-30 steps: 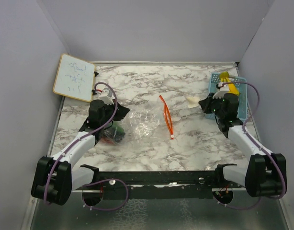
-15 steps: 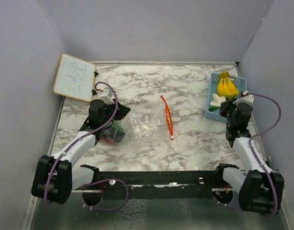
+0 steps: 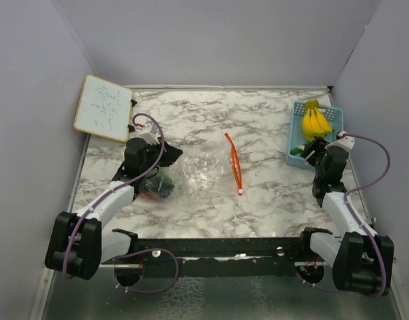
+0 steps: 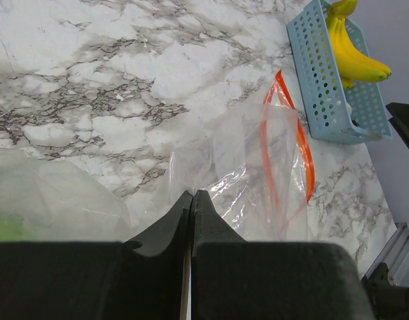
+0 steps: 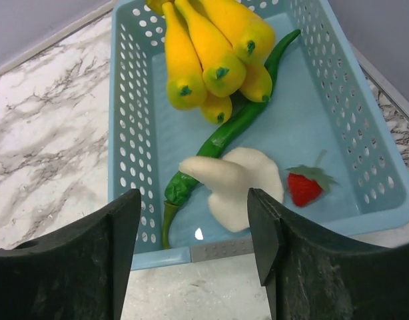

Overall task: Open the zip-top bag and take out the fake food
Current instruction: Place the fake vegetable in the bin.

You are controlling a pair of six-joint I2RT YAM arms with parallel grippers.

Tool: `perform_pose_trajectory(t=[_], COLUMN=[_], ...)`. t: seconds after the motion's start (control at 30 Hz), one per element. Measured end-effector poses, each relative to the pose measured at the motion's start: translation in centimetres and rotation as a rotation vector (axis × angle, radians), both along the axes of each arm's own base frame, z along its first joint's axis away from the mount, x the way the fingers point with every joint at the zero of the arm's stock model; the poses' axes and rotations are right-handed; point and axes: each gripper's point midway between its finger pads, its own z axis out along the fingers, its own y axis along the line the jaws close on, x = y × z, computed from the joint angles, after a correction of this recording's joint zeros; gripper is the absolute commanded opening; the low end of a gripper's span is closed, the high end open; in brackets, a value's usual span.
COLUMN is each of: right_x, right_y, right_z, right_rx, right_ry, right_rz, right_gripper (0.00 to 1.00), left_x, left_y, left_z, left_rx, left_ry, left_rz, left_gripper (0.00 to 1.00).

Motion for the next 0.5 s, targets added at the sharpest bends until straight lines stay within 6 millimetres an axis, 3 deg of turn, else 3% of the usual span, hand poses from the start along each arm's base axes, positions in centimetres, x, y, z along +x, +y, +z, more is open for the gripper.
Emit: perform_pose_trajectory(t=[0.3,0.4,0.5], right_x=[0.2,0.3,0.4], right_y=[0.9,1.5,2.1], right_z=[2.3,2.9,2.9], right_rx=[-0.044,-0.053,-0.058], right_ry=[-0.067,-0.087,-0.089], right_rz=[0.076,0.114,0.151], right_gripper=[0.63,0.61,0.61], left_x=[1.0,2.5,5.4], left_y=[0.6,1.5,2.7], left_z=[-0.4,-0.2,1.5], left_rx=[-0.003,0.001,-0.008], left_ry=[0.012,0.015,-0.007], left_rz=[0.061,0.123,0.182], left_gripper=[0.0,0.0,0.0])
